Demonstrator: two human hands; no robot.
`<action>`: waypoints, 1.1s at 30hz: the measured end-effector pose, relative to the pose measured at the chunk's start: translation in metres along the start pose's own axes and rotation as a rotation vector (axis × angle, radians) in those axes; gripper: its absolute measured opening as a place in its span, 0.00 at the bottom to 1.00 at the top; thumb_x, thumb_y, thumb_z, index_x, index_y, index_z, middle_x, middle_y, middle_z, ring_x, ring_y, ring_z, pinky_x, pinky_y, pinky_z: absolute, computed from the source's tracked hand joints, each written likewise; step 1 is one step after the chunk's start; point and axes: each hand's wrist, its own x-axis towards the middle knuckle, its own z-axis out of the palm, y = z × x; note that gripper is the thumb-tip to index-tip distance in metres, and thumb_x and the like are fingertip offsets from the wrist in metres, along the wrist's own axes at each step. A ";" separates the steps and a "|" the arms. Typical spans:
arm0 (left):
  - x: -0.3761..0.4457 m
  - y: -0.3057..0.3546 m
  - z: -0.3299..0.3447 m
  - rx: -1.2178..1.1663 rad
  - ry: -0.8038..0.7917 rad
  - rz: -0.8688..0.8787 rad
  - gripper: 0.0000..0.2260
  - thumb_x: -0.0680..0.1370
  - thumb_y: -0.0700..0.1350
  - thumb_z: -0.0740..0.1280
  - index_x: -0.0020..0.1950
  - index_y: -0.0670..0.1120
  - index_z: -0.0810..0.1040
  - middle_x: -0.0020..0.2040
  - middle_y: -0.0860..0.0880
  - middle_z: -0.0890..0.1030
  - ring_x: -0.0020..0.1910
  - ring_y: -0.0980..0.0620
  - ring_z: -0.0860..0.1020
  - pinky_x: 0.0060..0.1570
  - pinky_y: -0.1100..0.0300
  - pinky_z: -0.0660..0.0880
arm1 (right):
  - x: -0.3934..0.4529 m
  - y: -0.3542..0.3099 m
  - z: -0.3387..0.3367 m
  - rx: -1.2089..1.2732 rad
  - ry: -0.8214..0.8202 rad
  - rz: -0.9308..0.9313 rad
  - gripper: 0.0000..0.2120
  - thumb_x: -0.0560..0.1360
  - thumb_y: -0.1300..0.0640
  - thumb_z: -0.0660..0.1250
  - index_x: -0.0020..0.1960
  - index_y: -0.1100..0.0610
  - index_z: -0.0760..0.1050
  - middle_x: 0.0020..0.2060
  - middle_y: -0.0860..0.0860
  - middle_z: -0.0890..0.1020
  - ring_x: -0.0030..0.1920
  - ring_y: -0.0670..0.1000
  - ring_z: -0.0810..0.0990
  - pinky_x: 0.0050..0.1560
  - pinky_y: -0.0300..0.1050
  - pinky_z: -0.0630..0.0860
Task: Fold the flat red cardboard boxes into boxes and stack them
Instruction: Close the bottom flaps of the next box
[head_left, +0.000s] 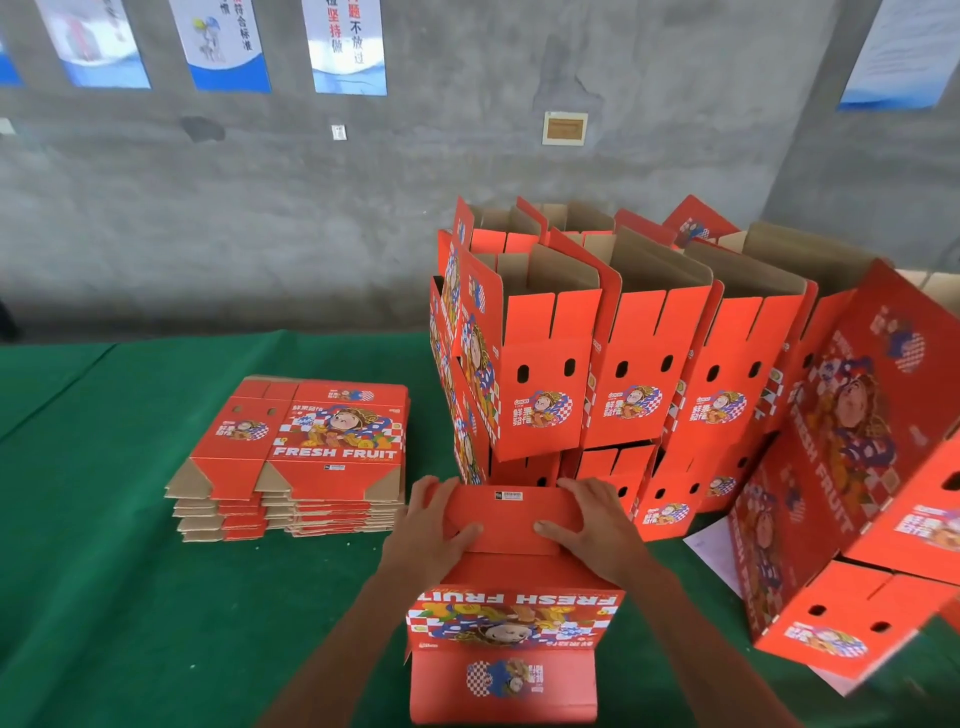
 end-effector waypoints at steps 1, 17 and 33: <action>0.002 0.000 0.001 0.042 0.006 -0.009 0.34 0.78 0.68 0.65 0.80 0.60 0.57 0.79 0.55 0.54 0.74 0.42 0.67 0.66 0.43 0.75 | 0.001 -0.001 0.002 -0.050 0.012 -0.013 0.39 0.73 0.27 0.65 0.76 0.47 0.65 0.68 0.46 0.69 0.72 0.48 0.62 0.68 0.49 0.69; -0.006 -0.004 -0.004 0.091 0.117 -0.068 0.24 0.84 0.64 0.51 0.78 0.57 0.62 0.81 0.50 0.56 0.72 0.39 0.71 0.62 0.39 0.77 | -0.018 -0.001 0.006 0.744 0.076 0.745 0.37 0.83 0.33 0.47 0.58 0.65 0.77 0.49 0.65 0.82 0.50 0.63 0.83 0.50 0.54 0.80; -0.078 -0.059 0.002 -0.075 0.337 -0.126 0.17 0.83 0.62 0.56 0.71 0.60 0.66 0.78 0.56 0.58 0.70 0.46 0.71 0.54 0.41 0.80 | -0.060 -0.023 0.025 0.889 -0.595 0.931 0.38 0.72 0.20 0.50 0.37 0.56 0.68 0.32 0.50 0.67 0.31 0.48 0.66 0.42 0.43 0.74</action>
